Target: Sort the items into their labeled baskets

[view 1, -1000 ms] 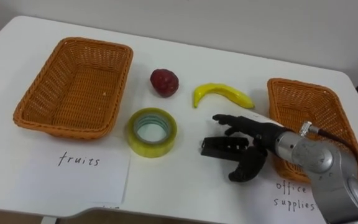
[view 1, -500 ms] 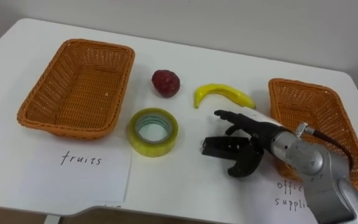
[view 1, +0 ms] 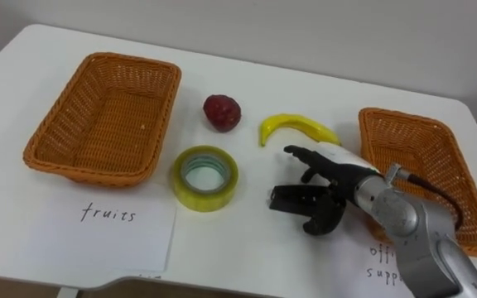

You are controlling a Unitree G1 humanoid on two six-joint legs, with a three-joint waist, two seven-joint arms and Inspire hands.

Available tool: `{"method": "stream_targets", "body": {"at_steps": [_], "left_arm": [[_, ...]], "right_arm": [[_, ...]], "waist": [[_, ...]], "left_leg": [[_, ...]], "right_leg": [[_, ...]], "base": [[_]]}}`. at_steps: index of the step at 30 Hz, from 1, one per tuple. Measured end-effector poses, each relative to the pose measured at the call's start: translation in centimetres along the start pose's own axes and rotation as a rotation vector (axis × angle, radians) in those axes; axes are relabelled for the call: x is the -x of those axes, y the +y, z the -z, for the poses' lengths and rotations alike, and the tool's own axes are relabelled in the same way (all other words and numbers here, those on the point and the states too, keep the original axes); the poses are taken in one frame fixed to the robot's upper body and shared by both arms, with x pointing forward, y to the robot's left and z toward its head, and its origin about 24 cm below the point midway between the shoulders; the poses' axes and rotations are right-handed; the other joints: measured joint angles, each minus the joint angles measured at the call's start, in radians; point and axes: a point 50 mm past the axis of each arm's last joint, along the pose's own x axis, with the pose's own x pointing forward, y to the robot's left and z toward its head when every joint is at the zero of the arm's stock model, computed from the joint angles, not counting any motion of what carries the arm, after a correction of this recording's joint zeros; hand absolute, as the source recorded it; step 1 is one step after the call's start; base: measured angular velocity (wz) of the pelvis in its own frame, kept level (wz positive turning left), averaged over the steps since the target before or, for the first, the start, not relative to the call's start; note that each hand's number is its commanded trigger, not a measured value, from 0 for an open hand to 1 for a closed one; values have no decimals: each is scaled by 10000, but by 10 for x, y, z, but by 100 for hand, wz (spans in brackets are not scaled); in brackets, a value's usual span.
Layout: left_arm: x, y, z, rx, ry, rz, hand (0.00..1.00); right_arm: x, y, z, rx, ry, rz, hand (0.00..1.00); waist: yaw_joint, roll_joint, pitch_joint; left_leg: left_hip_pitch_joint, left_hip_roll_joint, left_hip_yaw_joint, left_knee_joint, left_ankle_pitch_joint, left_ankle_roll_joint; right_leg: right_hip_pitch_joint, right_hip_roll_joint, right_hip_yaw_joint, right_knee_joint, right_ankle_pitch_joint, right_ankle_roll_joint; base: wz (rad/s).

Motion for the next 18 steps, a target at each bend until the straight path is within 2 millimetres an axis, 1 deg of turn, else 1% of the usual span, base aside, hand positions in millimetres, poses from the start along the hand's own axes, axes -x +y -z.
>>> {"method": "stream_targets", "body": {"at_steps": [8,17,18], "left_arm": [[0,0,1,3,33,12,0],[0,0,0,20,-12,-9,0],[0,1,0,23,-19,-14,0]], "right_arm": [[-1,1,2,81,273,-3,0],[-1,1,2,97,271,-19,0],[-1,1,2,97,271,-19,35]], "waist": [[222,-24,9],[220,-43,6],[220,-43,6]], "left_leg": [[9,0,0,31,2,3],[-5,0,5,77,2,3],[-5,0,5,78,1,3]], "right_leg": [[-5,-6,-4,-2,2,0],[-3,-9,-10,10,3,-1],[-3,-10,-10,10,3,-1]], "base": [[0],[0],[0]]}}
